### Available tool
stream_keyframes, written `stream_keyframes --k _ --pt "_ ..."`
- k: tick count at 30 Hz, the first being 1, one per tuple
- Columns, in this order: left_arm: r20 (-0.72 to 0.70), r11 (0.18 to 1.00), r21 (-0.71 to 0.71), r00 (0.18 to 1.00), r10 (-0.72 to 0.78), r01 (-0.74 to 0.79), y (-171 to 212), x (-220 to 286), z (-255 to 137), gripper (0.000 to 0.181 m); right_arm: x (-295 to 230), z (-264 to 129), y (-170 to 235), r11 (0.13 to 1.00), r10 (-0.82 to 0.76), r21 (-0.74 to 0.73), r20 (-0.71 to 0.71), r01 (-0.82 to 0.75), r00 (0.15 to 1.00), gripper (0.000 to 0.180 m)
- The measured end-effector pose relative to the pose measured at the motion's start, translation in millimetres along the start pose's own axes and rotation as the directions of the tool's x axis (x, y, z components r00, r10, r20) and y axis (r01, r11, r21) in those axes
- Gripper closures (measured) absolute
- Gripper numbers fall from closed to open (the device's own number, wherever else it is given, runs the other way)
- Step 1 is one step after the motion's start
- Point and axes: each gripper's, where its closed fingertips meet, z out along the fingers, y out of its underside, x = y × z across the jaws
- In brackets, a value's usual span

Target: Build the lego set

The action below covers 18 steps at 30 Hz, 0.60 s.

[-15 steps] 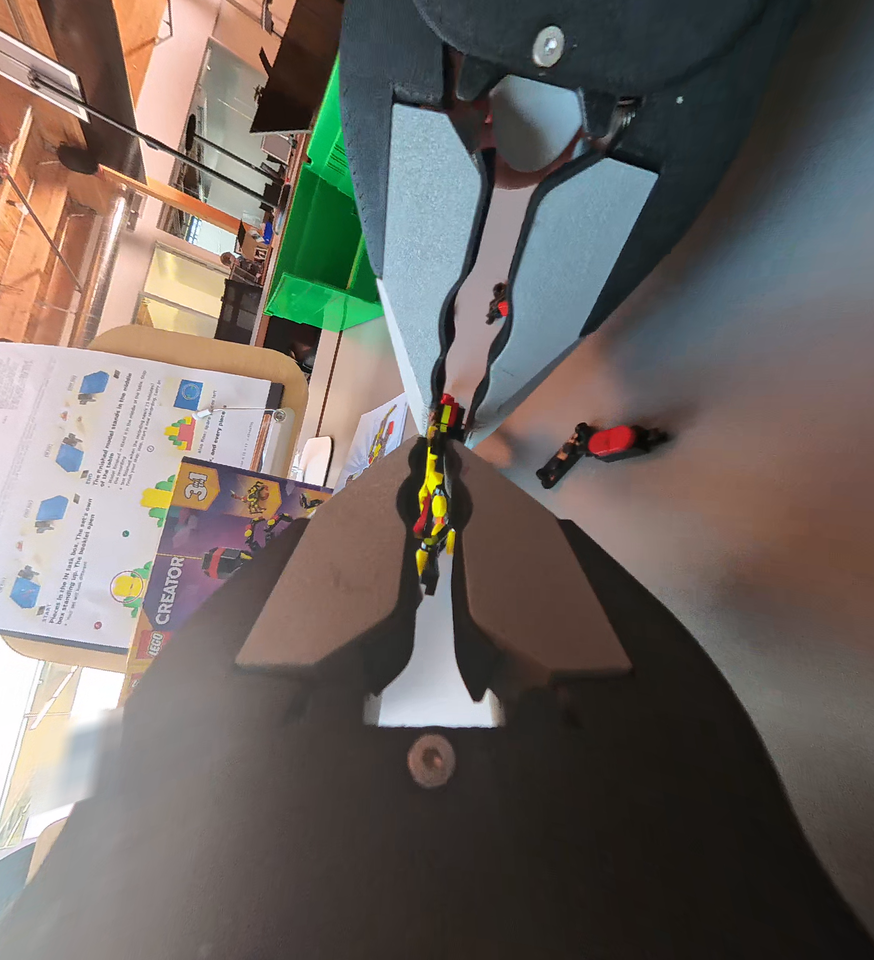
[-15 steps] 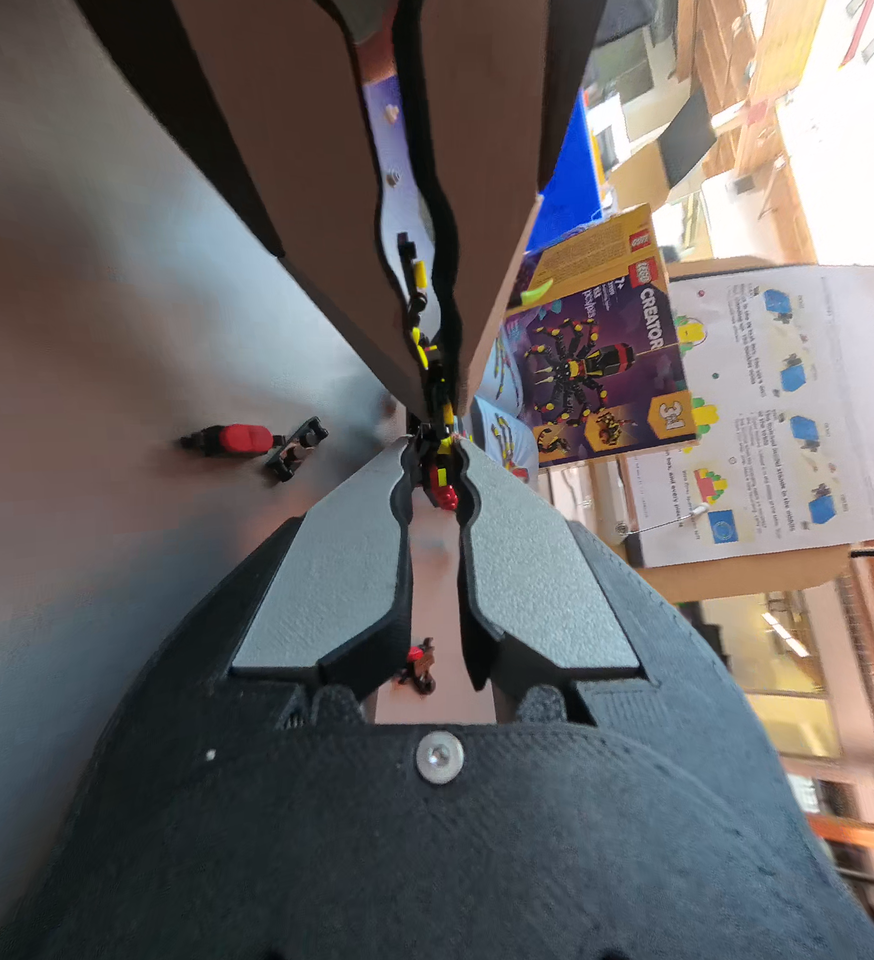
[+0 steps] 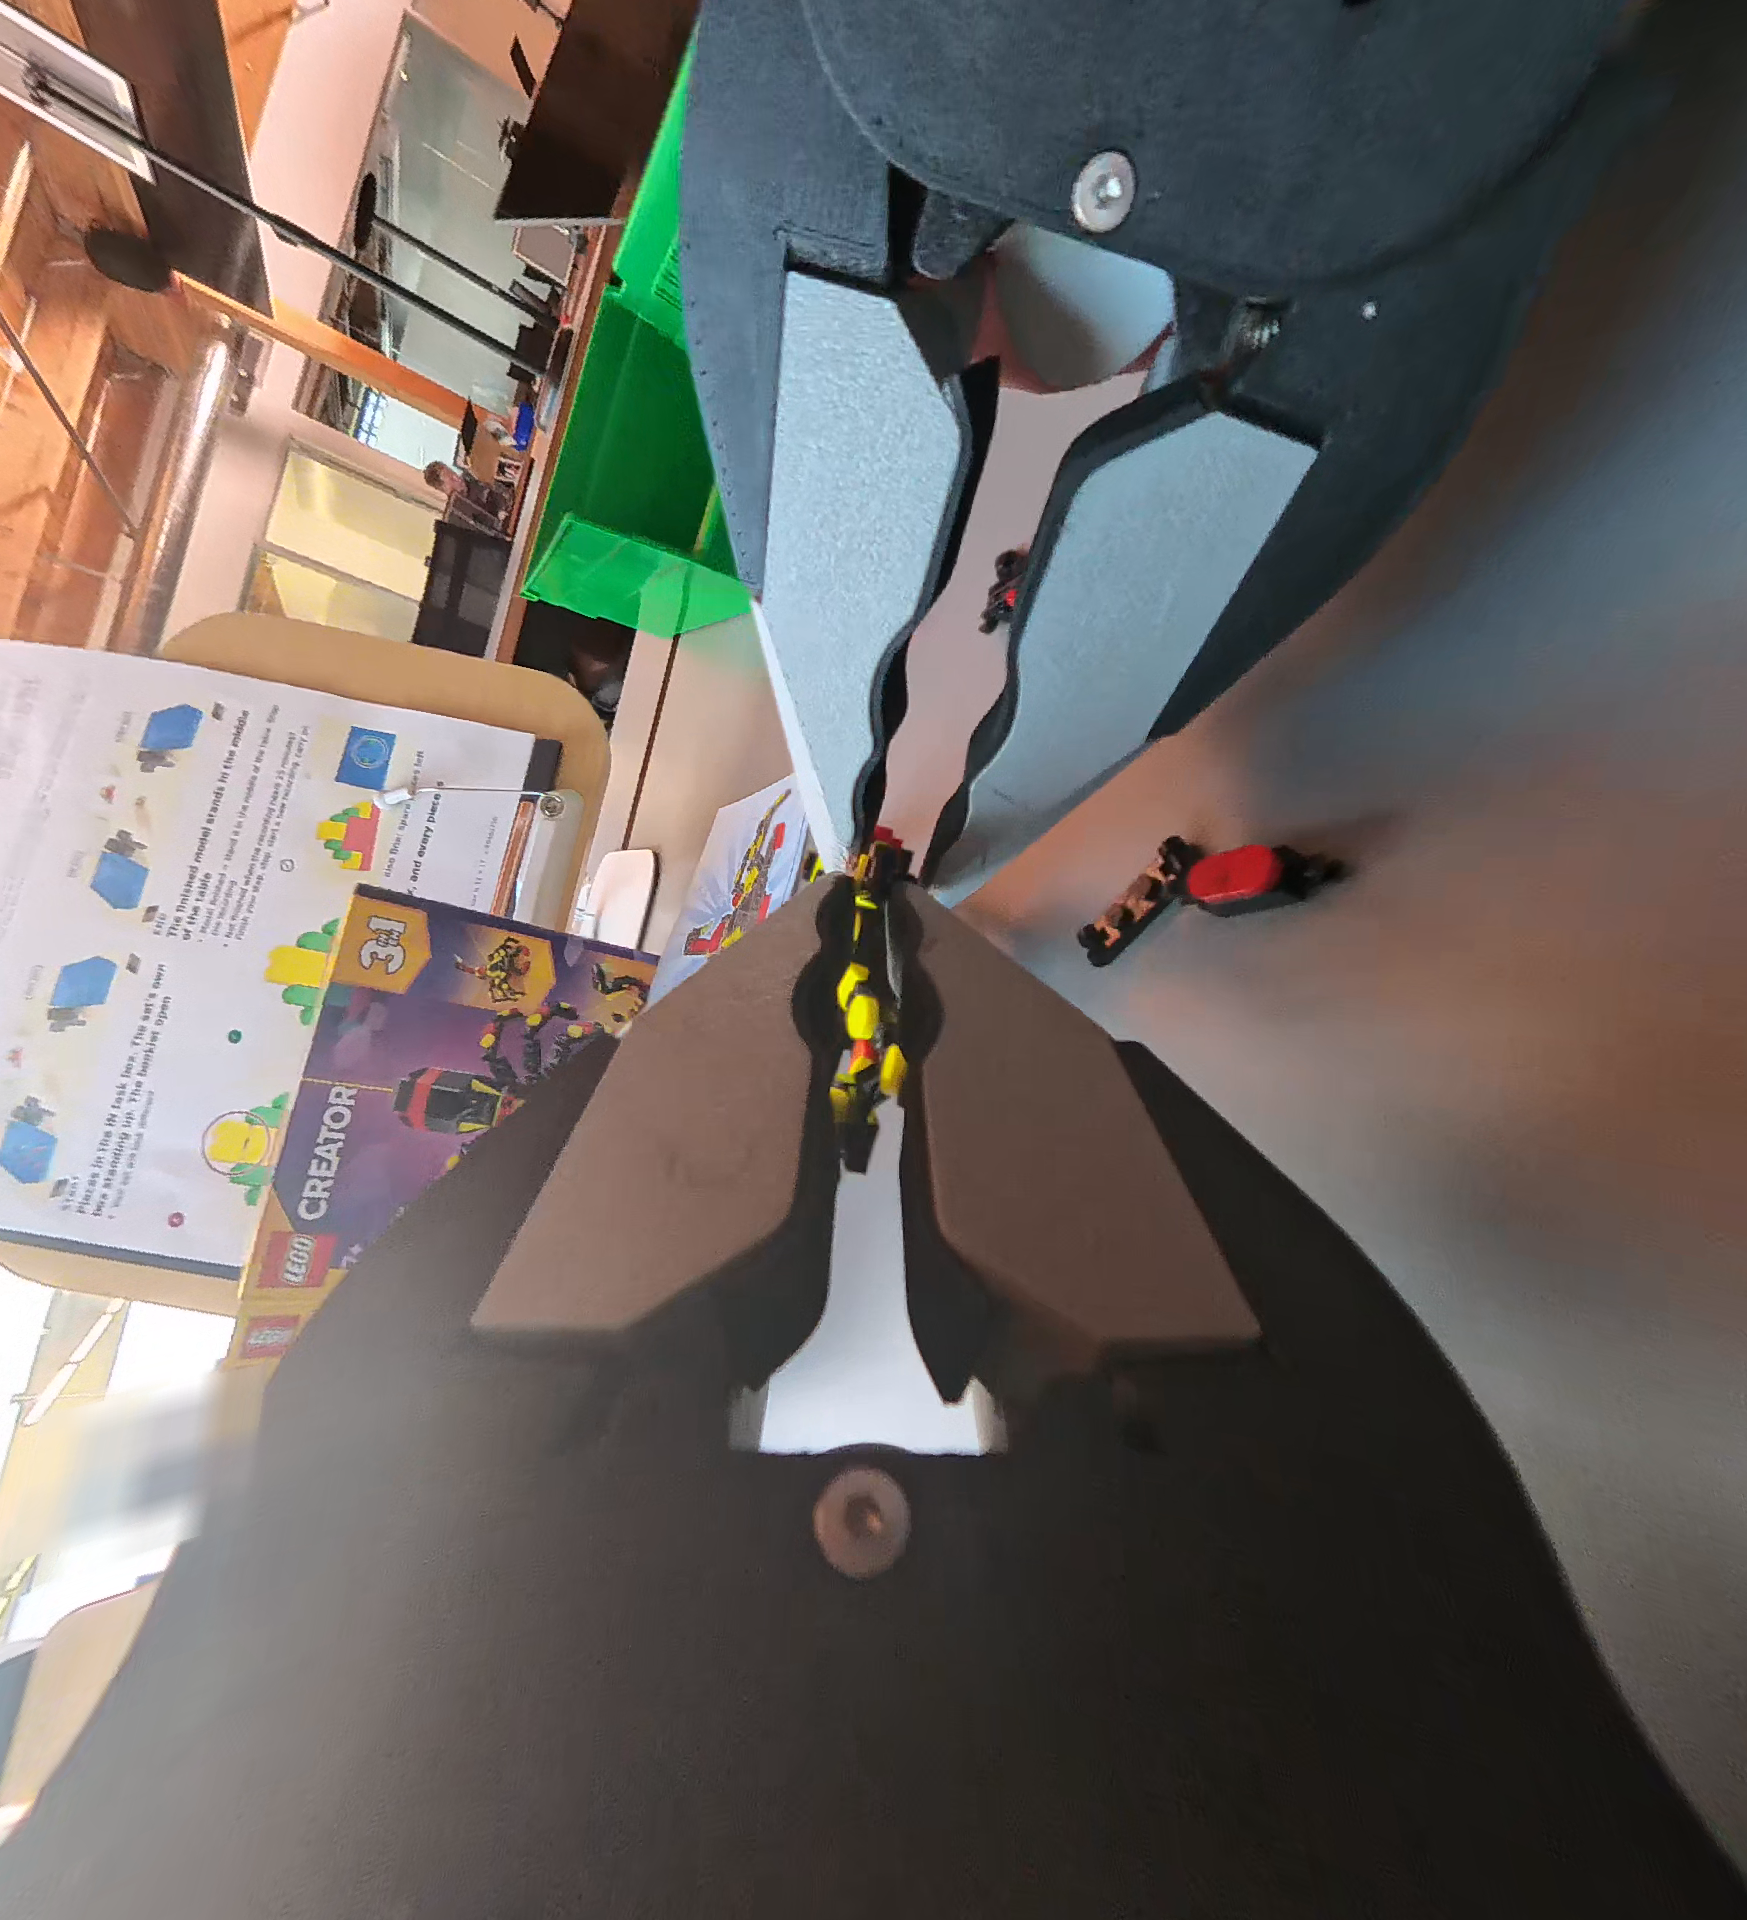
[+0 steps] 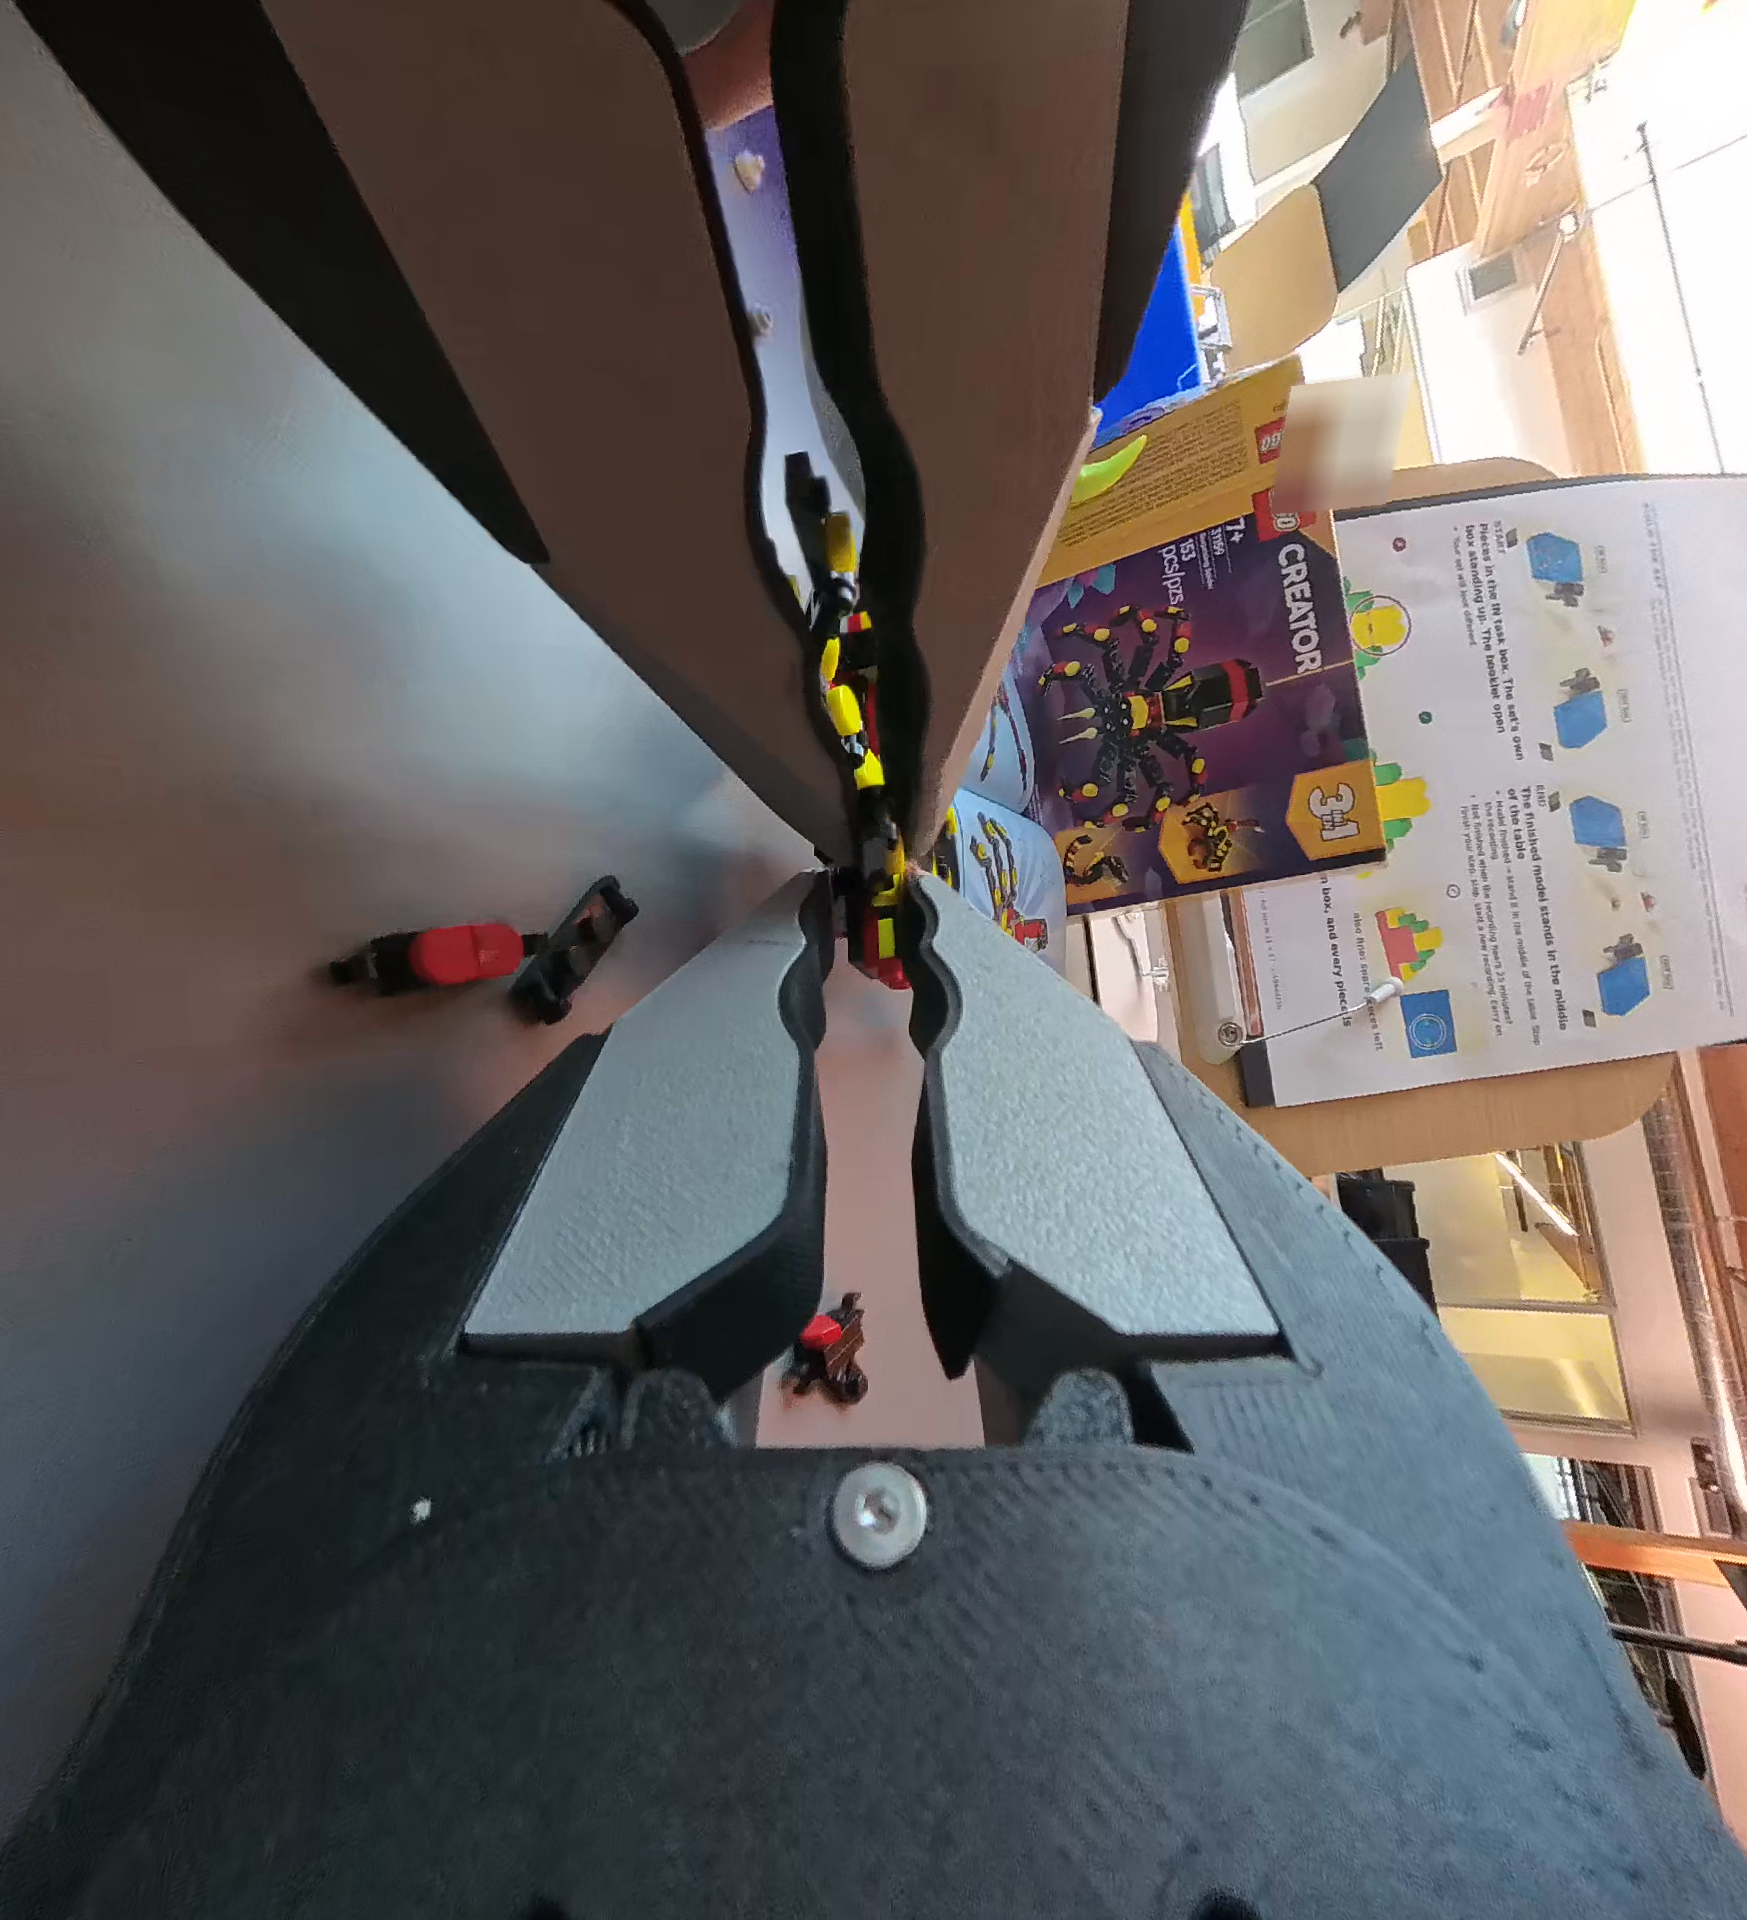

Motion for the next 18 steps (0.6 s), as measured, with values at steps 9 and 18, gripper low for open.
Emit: stream_keyframes --k 9,18 --pt "-0.114 0.935 0.293 0.978 -0.172 0.199 -50.7 0.1 -29.4 0.179 5.2 13.4 50.4 0.968 0.049 -0.245 0.011 -0.045 0.999 0.169" --pt "0.049 0.937 0.212 0.954 -0.295 0.278 -12.5 -34.8 -19.2 0.178 31.6 -2.7 18.4 0.994 0.111 0.001 -0.113 -0.112 0.987 0.171"
